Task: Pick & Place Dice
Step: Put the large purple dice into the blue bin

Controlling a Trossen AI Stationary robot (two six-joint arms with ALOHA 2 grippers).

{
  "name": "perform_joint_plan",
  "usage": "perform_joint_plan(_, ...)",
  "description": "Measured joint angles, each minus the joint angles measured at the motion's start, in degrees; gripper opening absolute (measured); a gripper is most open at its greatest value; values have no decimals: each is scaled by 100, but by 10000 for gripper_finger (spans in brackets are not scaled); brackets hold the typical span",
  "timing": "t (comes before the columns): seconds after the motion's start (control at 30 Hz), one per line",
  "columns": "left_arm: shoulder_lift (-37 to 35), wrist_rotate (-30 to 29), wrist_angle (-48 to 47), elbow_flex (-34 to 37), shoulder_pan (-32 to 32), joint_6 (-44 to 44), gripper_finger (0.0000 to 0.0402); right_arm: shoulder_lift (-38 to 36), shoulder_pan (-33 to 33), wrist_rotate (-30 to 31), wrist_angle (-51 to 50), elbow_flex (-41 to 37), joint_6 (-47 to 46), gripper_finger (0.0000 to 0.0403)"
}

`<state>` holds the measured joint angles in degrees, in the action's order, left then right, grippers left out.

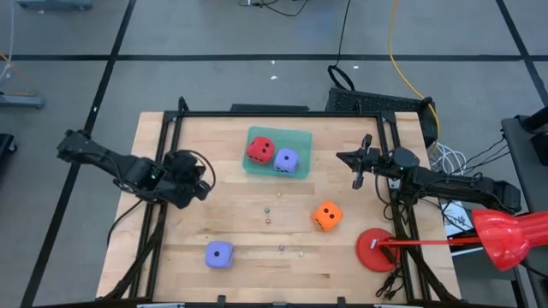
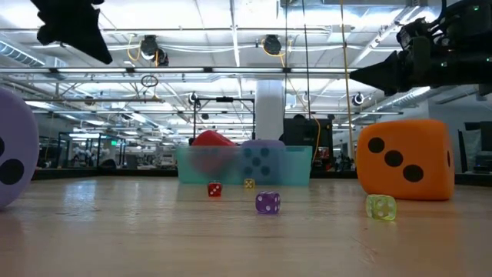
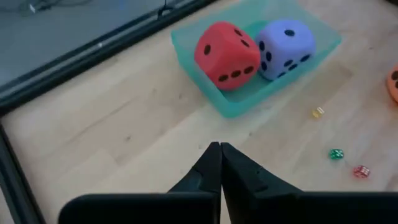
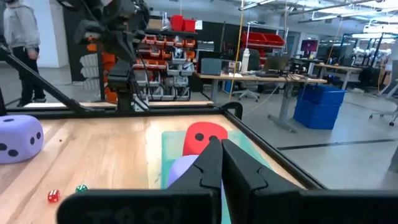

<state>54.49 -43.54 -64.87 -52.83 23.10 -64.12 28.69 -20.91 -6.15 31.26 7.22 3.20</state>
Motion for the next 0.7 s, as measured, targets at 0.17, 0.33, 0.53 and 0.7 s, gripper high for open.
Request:
perform_joint_plan(0.17,-951,-268,712,630,54,450,5,0,2,-7,-71,0,-16,0)
perform_joint_plan(0.33,-1933,-210,2504,1709,143,1520,4,4,0,-9,-108,0,51,0)
perform_joint_plan(0.53,-2359,34,5359,3243,147,2903,6,7,0,-305,-107,0,49,0)
perform_joint_plan(0.7,-2359,695,6887,4293,148,3502,7,8,2,-315,-108,0,-53,0)
